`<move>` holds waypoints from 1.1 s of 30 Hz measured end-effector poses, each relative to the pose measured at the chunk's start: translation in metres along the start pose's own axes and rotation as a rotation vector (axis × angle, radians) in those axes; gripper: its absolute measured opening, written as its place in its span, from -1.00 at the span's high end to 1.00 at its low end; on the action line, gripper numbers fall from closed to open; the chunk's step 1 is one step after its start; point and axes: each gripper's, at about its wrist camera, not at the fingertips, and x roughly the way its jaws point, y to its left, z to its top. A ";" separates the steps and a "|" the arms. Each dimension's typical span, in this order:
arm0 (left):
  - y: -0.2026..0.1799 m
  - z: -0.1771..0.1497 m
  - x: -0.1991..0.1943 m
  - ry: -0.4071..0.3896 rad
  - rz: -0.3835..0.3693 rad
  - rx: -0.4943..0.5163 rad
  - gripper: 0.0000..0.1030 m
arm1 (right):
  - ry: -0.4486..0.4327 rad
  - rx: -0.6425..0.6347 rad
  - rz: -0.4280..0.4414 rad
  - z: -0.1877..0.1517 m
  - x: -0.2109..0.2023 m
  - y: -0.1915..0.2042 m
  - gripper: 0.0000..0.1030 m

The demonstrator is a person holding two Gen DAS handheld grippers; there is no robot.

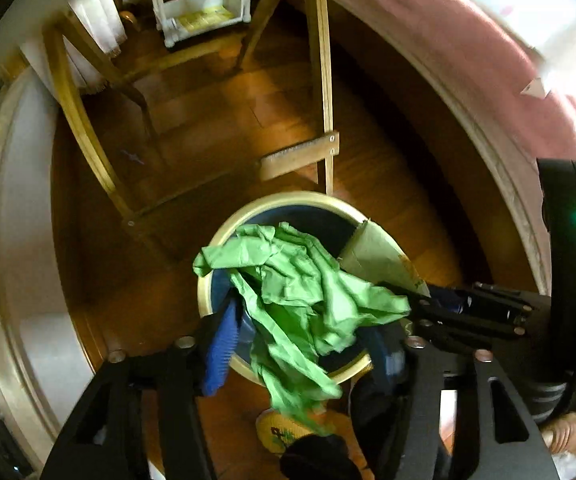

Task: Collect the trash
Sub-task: 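Open both tools over the bin to drop paper and packet, then raise both tools back toward the table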

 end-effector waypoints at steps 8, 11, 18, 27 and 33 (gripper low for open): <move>0.005 0.001 0.015 -0.001 0.034 -0.030 -0.78 | -0.017 0.013 -0.016 0.008 0.017 -0.019 0.12; 0.003 0.003 0.009 -0.017 0.038 -0.028 -0.78 | -0.018 0.004 -0.014 0.009 0.012 -0.013 0.11; -0.004 0.012 -0.032 -0.036 0.044 -0.062 -0.78 | -0.010 -0.005 -0.021 0.011 -0.020 0.003 0.11; -0.015 0.018 -0.133 -0.104 0.051 -0.068 -0.78 | 0.001 -0.056 -0.047 0.010 -0.105 0.041 0.11; -0.018 0.032 -0.228 -0.186 0.061 -0.094 -0.78 | -0.011 -0.059 -0.018 0.023 -0.185 0.071 0.11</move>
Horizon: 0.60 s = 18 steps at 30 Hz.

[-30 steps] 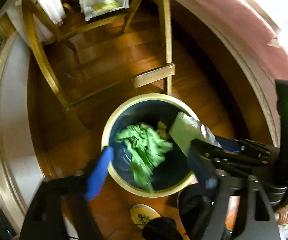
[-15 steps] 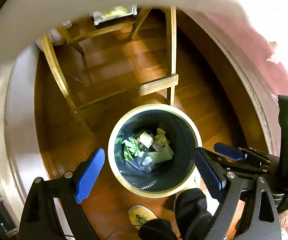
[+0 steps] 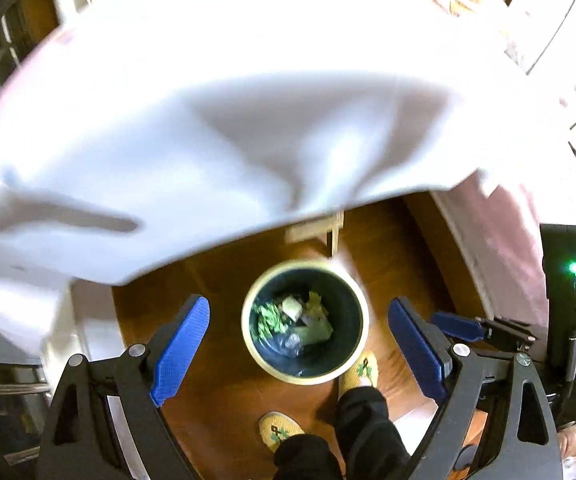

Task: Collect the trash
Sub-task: 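Raise both tools back toward the table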

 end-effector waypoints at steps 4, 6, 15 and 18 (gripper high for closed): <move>0.006 0.026 -0.062 -0.071 0.024 -0.030 -0.78 | -0.030 -0.048 0.016 0.019 -0.055 0.025 0.11; 0.009 0.040 -0.092 -0.104 0.032 -0.044 -0.78 | -0.050 -0.088 0.024 0.031 -0.079 0.041 0.11; 0.016 0.100 -0.199 -0.242 0.098 -0.091 -0.78 | -0.169 -0.282 0.053 0.095 -0.187 0.101 0.06; 0.016 0.119 -0.223 -0.287 0.125 -0.109 -0.78 | -0.206 -0.332 0.065 0.117 -0.215 0.114 0.06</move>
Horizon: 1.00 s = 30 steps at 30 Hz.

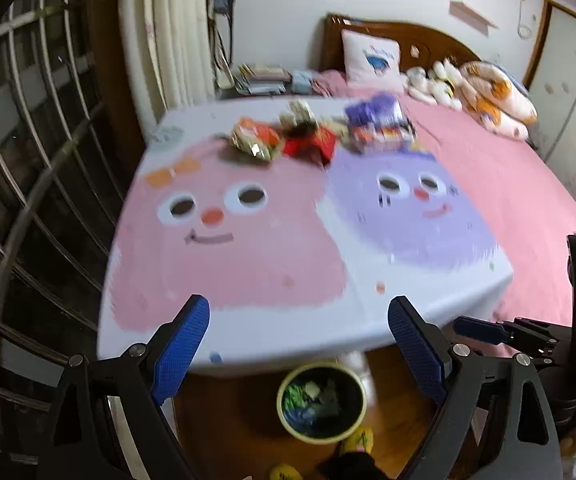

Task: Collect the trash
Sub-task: 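Raise both tools back toward the table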

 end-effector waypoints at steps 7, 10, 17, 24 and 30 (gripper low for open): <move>-0.013 0.053 -0.030 -0.081 0.066 -0.012 -0.78 | -0.081 -0.110 0.033 0.058 -0.030 0.000 0.06; -0.019 0.068 -0.031 -0.085 0.099 -0.030 -0.78 | -0.109 -0.139 0.050 0.080 -0.039 -0.007 0.06; -0.019 0.103 -0.014 -0.064 0.138 -0.106 -0.78 | -0.179 -0.173 0.061 0.128 -0.040 -0.019 0.06; 0.014 0.155 0.032 -0.007 0.136 -0.107 -0.78 | -0.121 -0.138 0.042 0.174 0.000 -0.022 0.06; 0.059 0.216 0.101 0.026 0.080 -0.073 -0.78 | -0.100 -0.069 -0.042 0.221 0.048 -0.020 0.06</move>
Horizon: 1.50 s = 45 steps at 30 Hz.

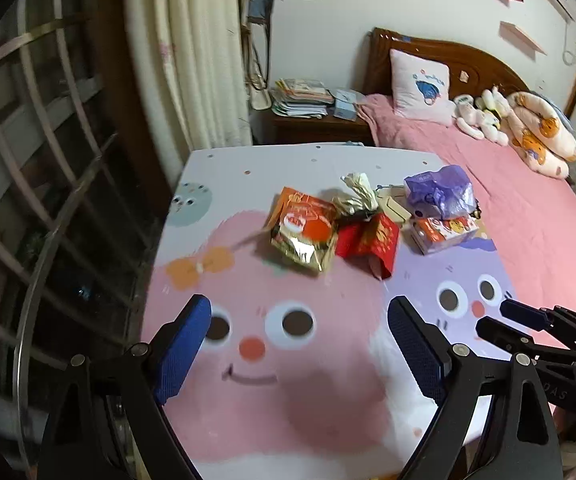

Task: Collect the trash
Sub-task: 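Raise both tools back toward the table, then grasp the orange-gold snack bag with the left tool while the right tool grasps the red gift box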

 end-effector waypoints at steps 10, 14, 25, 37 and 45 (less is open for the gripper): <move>0.049 0.093 0.169 0.177 -0.139 0.075 -0.78 | 0.080 0.223 -0.129 0.075 0.128 -0.016 0.06; 0.057 0.106 0.235 0.259 -0.158 0.084 -0.78 | 0.107 0.301 -0.167 0.084 0.169 -0.028 0.06; 0.066 0.108 0.342 0.406 -0.223 0.038 -0.78 | 0.164 0.364 -0.211 0.092 0.240 -0.040 0.06; 0.035 0.104 0.370 0.434 -0.303 0.077 -0.62 | 0.160 0.330 -0.173 0.090 0.260 -0.022 0.49; 0.011 0.096 0.363 0.430 -0.328 0.091 0.76 | 0.144 0.328 -0.151 0.090 0.259 -0.015 0.72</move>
